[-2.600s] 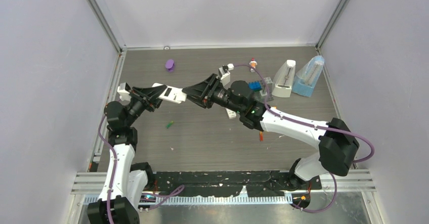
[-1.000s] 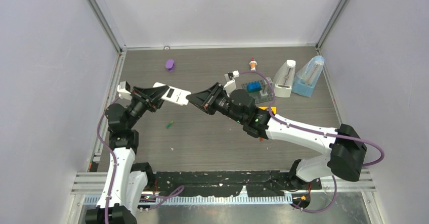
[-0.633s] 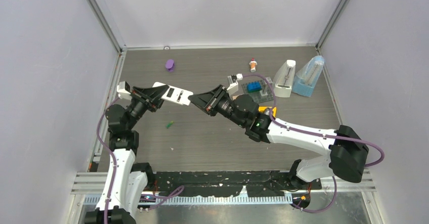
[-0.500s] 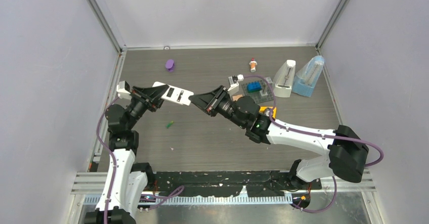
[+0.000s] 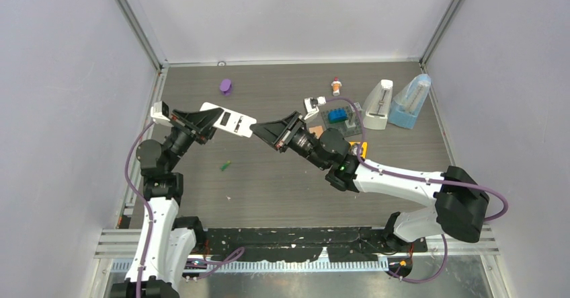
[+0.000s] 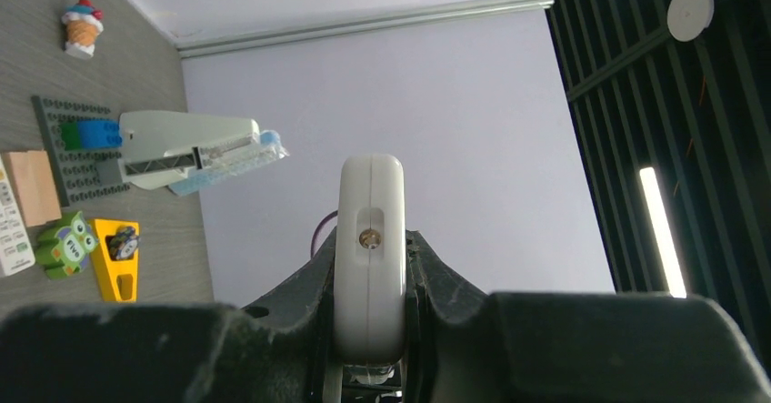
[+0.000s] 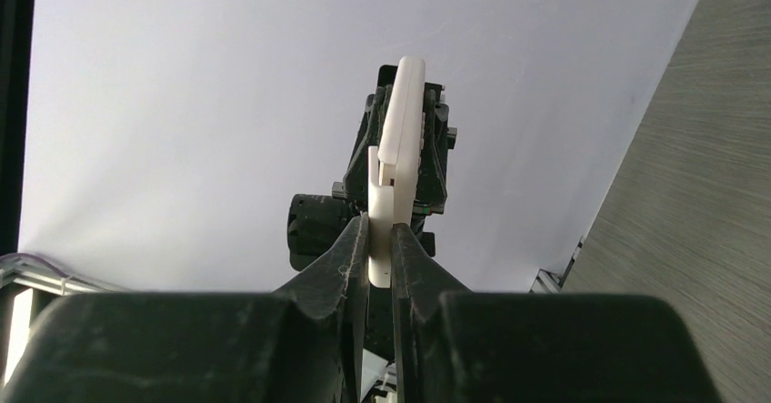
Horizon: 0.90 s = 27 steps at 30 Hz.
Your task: Load the batteries into the remote control
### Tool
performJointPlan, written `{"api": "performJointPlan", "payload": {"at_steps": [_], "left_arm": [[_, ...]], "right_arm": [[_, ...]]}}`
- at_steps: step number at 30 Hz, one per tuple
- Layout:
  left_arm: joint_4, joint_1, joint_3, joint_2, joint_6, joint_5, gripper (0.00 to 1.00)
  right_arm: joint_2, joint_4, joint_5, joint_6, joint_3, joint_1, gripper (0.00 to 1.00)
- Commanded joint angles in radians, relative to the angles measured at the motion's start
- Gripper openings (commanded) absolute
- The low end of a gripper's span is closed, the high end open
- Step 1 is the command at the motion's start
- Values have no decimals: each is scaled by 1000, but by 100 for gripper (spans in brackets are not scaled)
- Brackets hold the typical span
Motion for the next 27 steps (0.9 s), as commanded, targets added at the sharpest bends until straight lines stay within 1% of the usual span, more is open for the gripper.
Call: {"api": "performJointPlan", "payload": {"at_steps": [1,7,10,15,27], "left_arm": [[181,-14,63,4,7,6,0],[286,-19,57,-1,11,-13,0],[296,-19,65,-3,25,-7,0],[322,-20,76,-2,35,4,0],[429,-23,119,3,15,47,0]], "right_arm": [[13,126,-40,-57,-8,3,5],[11,160,-40,-80,-24,-3,5],[-9,164,-40,-104,-29,-7,5],[-31,128,-41,-151,-18,-15,5],[-23,14,-40,-174,-5,-22,5]]}}
